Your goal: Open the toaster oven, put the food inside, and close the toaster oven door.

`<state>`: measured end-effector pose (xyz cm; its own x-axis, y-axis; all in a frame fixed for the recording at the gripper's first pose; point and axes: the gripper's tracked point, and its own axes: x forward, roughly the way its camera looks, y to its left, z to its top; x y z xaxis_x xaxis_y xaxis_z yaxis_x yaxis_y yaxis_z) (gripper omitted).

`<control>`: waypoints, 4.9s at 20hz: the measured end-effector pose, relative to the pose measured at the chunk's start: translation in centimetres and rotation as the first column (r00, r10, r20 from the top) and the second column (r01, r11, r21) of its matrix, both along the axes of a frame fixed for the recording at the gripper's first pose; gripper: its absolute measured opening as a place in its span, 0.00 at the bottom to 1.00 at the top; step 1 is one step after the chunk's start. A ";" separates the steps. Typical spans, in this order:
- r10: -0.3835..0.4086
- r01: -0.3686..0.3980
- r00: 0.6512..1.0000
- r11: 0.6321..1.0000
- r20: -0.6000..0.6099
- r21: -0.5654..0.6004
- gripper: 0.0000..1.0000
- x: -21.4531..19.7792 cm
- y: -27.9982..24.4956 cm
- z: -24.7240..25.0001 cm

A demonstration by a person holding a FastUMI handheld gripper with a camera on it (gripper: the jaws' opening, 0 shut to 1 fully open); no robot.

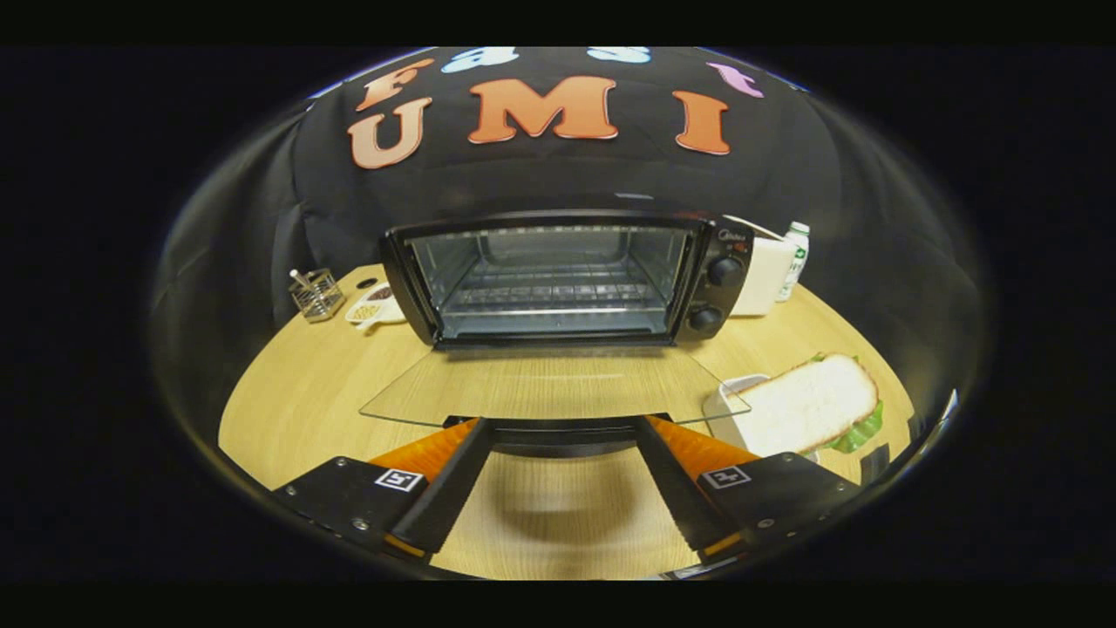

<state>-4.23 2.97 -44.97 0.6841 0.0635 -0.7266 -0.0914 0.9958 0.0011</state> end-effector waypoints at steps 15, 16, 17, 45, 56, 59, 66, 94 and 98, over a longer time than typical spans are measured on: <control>0.008 0.000 0.995 0.997 -0.101 0.076 0.99 -3.0 -1.5 -1.7; 0.013 -0.004 0.993 0.997 -0.114 0.074 0.99 -3.5 -2.1 -1.4; 0.016 -0.007 0.992 0.998 -0.124 0.068 0.99 -4.1 -3.0 -1.0; 0.182 -0.073 0.883 0.964 -0.433 0.256 0.99 3.2 -24.0 2.0; 0.268 -0.060 0.811 0.923 -0.521 0.380 0.44 3.9 -22.7 -0.1; 0.275 -0.073 0.805 0.925 -0.525 0.373 0.34 3.6 -22.8 0.0; 0.204 -0.044 0.844 0.948 -0.496 0.315 0.13 3.9 -23.6 2.0; -0.393 0.438 0.887 0.553 -0.242 0.709 0.13 7.8 -7.6 7.8; -0.440 0.489 0.852 0.480 -0.283 0.728 0.13 9.7 -4.7 5.9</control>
<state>5.42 -1.70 -39.04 0.7485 0.2806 -0.6008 0.4094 0.5173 0.7516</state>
